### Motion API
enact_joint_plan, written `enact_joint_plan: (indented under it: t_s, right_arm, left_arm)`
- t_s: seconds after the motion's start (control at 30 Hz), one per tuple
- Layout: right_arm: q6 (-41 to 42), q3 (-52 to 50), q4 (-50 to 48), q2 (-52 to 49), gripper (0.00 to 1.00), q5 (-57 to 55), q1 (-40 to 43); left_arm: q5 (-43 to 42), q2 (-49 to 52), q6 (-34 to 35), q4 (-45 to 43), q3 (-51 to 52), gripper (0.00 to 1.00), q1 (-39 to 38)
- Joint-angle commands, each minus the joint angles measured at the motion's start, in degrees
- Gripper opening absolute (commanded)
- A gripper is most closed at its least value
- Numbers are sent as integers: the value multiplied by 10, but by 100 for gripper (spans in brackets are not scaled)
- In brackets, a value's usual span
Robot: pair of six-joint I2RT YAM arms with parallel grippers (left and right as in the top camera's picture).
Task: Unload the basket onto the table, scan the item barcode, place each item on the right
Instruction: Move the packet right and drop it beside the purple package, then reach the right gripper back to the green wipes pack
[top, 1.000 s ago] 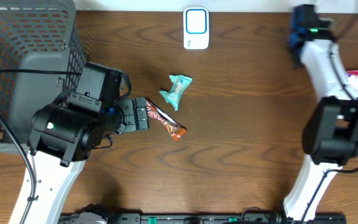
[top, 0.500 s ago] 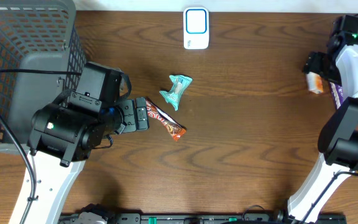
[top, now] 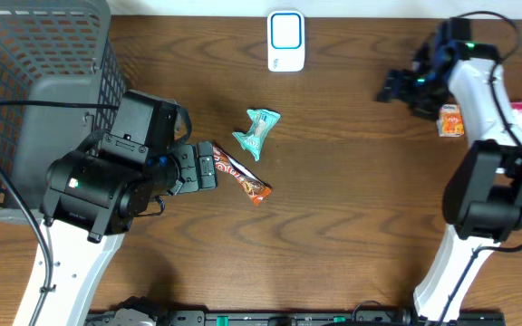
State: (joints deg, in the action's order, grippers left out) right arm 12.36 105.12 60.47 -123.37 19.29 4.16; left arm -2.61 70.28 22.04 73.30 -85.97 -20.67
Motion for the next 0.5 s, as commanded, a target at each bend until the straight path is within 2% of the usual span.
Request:
enact_joint_plan:
  t_s: [0.0, 0.07, 0.13, 0.23, 0.37, 0.47]
  right_arm:
    - [-30, 0, -2, 0, 97, 194, -54]
    - [-25, 0, -19, 0, 95, 209, -90]
    - [0, 0, -44, 0, 97, 191, -125]
    - [103, 0, -82, -2, 97, 114, -183]
    - [237, 0, -121, -8, 93, 18, -249]
    - [293, 0, -150, -15, 92, -25, -292]
  left_arm:
    - [5, -2, -6, 2, -5, 98, 1]
    - [5, -2, -6, 2, -5, 98, 1]
    - [5, -2, -6, 2, -5, 98, 1]
    - [5, -2, -6, 2, -5, 98, 1]
    - [5, -2, -6, 2, -5, 98, 1]
    - [5, -2, -6, 2, -5, 98, 1]
